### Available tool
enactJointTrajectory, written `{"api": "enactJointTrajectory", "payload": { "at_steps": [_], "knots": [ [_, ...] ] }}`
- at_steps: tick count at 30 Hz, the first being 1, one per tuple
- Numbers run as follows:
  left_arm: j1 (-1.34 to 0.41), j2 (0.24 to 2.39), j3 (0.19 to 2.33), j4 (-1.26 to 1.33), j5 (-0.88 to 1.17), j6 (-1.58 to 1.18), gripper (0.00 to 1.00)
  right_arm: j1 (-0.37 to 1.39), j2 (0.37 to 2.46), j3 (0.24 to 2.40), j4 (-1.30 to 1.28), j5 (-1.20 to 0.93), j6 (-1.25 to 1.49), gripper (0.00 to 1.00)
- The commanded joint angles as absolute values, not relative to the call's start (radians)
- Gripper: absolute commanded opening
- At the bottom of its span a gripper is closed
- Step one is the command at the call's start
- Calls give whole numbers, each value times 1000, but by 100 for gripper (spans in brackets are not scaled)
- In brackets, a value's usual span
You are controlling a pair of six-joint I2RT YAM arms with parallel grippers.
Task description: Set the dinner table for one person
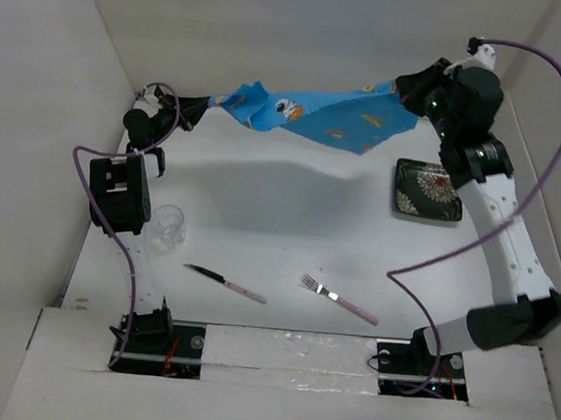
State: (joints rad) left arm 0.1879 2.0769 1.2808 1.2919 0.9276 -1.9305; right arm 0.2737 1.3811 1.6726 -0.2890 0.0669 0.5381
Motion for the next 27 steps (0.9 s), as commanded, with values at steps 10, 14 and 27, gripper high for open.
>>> {"api": "enactJointTrajectory", "payload": {
  "at_steps": [10, 14, 27],
  "knots": [
    [166, 2148, 1568, 1672, 830, -1963, 0, 175, 1925, 2431, -515, -75, 540, 0],
    [187, 2108, 1519, 1758, 804, -2009, 0, 155, 1837, 2360, -471, -147, 548, 0],
    [313, 1958, 1227, 1226, 963, -1558, 99, 201, 1472, 1059, -215, -146, 578, 0]
  ]
}}
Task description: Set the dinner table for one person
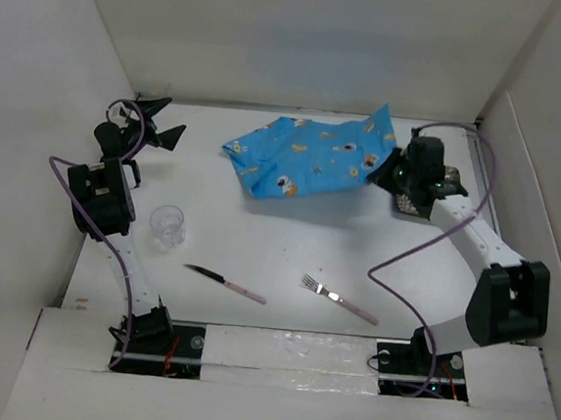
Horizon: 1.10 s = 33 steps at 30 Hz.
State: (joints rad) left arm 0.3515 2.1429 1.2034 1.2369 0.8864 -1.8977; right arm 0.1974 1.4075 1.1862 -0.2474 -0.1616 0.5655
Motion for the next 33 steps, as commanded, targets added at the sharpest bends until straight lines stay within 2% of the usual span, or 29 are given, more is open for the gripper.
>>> {"api": "enactJointTrajectory", "payload": {
  "at_steps": [1, 2, 3, 4, 6, 7, 8, 9, 10, 13, 14, 17, 18, 19, 22, 29, 33],
  "knots": [
    [298, 1904, 1250, 1015, 950, -1398, 99, 201, 1488, 1051, -239, -137, 571, 0],
    [278, 1823, 1361, 812, 877, -1224, 99, 201, 1505, 1048, -251, -129, 566, 0],
    [247, 1800, 1438, 600, 826, -905, 99, 201, 1520, 1054, -264, -120, 558, 0],
    [165, 1784, 1595, 275, 716, -770, 99, 201, 1544, 1057, -282, -104, 546, 0],
    [68, 1787, 1727, -61, 599, -486, 99, 201, 1554, 1063, -293, -88, 540, 0],
    [-28, 1792, 1771, -142, 534, -419, 99, 201, 1554, 1065, -293, -83, 541, 0],
    [-73, 1787, 1813, -196, 400, -361, 93, 201, 1548, 1065, -295, -80, 543, 0],
    [-115, 1783, 1809, -239, 343, -318, 73, 201, 1543, 1063, -293, -77, 545, 0],
    [-151, 1775, 1796, -299, 278, -283, 1, 201, 1539, 1063, -296, -68, 552, 0],
    [-293, 1810, 1799, -465, 106, -210, 0, 210, 1516, 1051, -290, -60, 566, 0],
    [-401, 1828, 1767, -483, 12, -163, 0, 210, 1500, 1033, -284, -61, 572, 0],
    [-555, 1865, 1686, -486, -258, -133, 0, 210, 1468, 994, -253, -81, 587, 0],
    [-580, 1876, 1674, -471, -271, -147, 2, 210, 1459, 985, -246, -90, 589, 0],
    [-589, 1887, 1666, -463, -259, -167, 21, 210, 1451, 974, -238, -104, 592, 0],
    [-578, 1928, 1646, -414, -225, -222, 36, 210, 1427, 951, -238, -130, 589, 0],
    [-589, 2084, 1744, -423, -221, -216, 36, 201, 1402, 917, -244, -149, 581, 0],
    [-589, 2099, 1706, -398, -233, -221, 37, 201, 1394, 911, -250, -147, 577, 0]
  ]
}}
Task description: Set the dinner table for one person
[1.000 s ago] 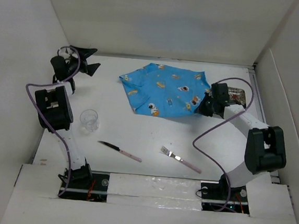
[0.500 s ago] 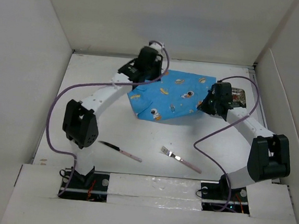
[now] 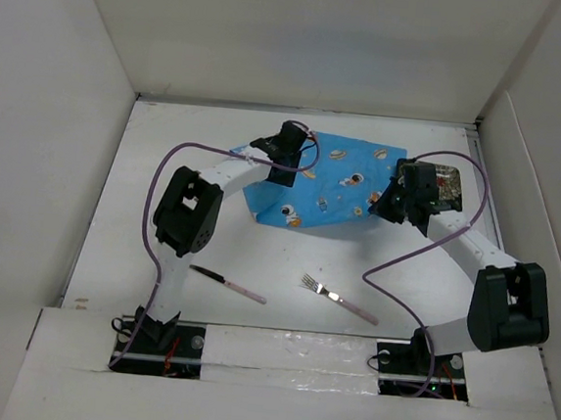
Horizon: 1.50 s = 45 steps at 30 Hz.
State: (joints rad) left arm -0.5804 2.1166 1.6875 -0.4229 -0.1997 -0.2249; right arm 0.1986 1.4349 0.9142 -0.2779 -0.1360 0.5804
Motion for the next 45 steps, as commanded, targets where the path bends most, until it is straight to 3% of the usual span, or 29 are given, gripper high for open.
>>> {"api": "enactJointTrajectory", "payload": {
  "at_steps": [1, 7, 15, 17, 21, 27, 30, 37, 42, 43, 44, 45],
  "knots": [
    [-589, 2095, 1695, -391, -227, -216, 37, 201, 1393, 910, -253, -146, 572, 0],
    [-589, 2066, 1618, -344, -120, -195, 41, 192, 1393, 905, -261, -140, 563, 0],
    [-589, 2125, 1649, -364, -159, -176, 43, 192, 1384, 910, -275, -141, 551, 0],
    [-589, 2138, 1666, -368, -166, -167, 40, 192, 1381, 908, -276, -141, 549, 0],
    [-589, 2145, 1655, -368, -155, -161, 24, 192, 1371, 900, -278, -130, 551, 0],
    [-589, 2109, 1588, -354, -132, -152, 42, 181, 1371, 896, -270, -138, 554, 0],
    [-589, 2103, 1583, -357, -111, -158, 43, 181, 1377, 900, -268, -141, 554, 0],
    [-589, 2083, 1546, -325, -64, -167, 32, 181, 1382, 897, -268, -132, 549, 0],
    [-589, 2080, 1511, -315, -58, -155, 31, 172, 1384, 899, -268, -133, 546, 0],
    [-589, 2074, 1508, -311, -63, -149, 28, 172, 1388, 903, -268, -133, 546, 0],
    [-589, 2074, 1508, -314, -83, -146, 7, 172, 1394, 907, -268, -133, 548, 0],
    [-589, 2075, 1508, -314, -90, -146, 6, 172, 1394, 907, -268, -133, 548, 0]
  ]
}}
